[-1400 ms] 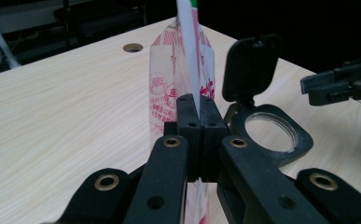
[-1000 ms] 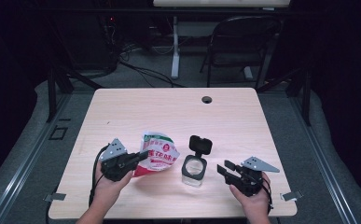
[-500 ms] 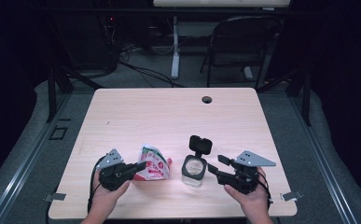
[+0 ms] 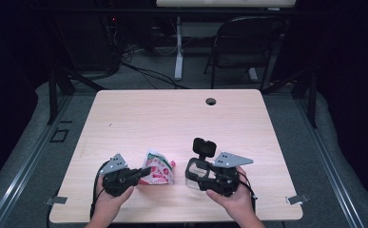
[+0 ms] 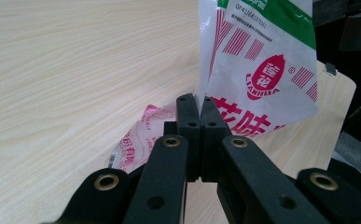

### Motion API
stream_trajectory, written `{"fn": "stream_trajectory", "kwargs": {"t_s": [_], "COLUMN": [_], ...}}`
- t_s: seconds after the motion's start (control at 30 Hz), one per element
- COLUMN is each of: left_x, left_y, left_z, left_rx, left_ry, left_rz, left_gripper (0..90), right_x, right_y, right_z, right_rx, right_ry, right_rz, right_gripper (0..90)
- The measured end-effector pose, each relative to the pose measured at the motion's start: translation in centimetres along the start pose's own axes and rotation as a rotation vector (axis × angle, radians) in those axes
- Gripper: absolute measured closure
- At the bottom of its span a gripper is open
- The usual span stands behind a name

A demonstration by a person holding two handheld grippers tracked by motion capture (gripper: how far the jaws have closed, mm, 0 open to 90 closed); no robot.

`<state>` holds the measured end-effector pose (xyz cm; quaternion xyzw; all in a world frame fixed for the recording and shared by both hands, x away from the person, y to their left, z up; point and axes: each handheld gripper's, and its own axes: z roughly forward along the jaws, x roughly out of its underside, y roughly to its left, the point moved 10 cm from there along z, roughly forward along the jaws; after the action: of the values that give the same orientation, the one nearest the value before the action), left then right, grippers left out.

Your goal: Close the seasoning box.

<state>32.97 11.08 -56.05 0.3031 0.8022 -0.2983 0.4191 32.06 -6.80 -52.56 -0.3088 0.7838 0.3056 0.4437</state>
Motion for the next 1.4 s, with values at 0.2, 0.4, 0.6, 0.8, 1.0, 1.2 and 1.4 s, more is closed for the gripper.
{"fn": "stream_trajectory", "kwargs": {"t_s": [0.2,0.4,0.6,0.8,1.0,1.2,1.4], "left_x": [0.0,0.1,0.2,0.2,0.2,0.3,0.5], "left_y": [0.0,0.0,-0.1,-0.2,-0.2,-0.3,-0.4], "left_z": [0.0,0.0,0.1,0.1,0.1,0.1,0.0], "left_rx": [0.007,0.008,0.009,0.017,0.02,0.025,0.032], "left_ry": [-0.012,-0.012,-0.01,-0.011,-0.014,-0.014,-0.009], "left_rz": [-0.016,-0.026,-0.025,-0.026,-0.029,-0.031,-0.033], "left_gripper": [90.0,90.0,90.0,90.0,90.0,90.0,90.0], "right_x": [-0.4,-0.7,-0.8,-0.5,0.0,0.5,1.0], "right_y": [1.3,2.0,3.0,3.5,3.6,3.4,3.3], "right_z": [1.5,2.4,3.1,4.1,5.4,6.5,7.0], "right_rx": [-0.035,-0.057,-0.082,-0.083,-0.071,-0.054,-0.051], "right_ry": [0.025,0.043,0.056,0.073,0.1,0.132,0.166], "right_rz": [-0.014,0.003,-0.007,-0.009,-0.016,-0.015,-0.015], "right_gripper": [51.0,53.1,53.4,53.7,55.0,58.4,66.2]}}
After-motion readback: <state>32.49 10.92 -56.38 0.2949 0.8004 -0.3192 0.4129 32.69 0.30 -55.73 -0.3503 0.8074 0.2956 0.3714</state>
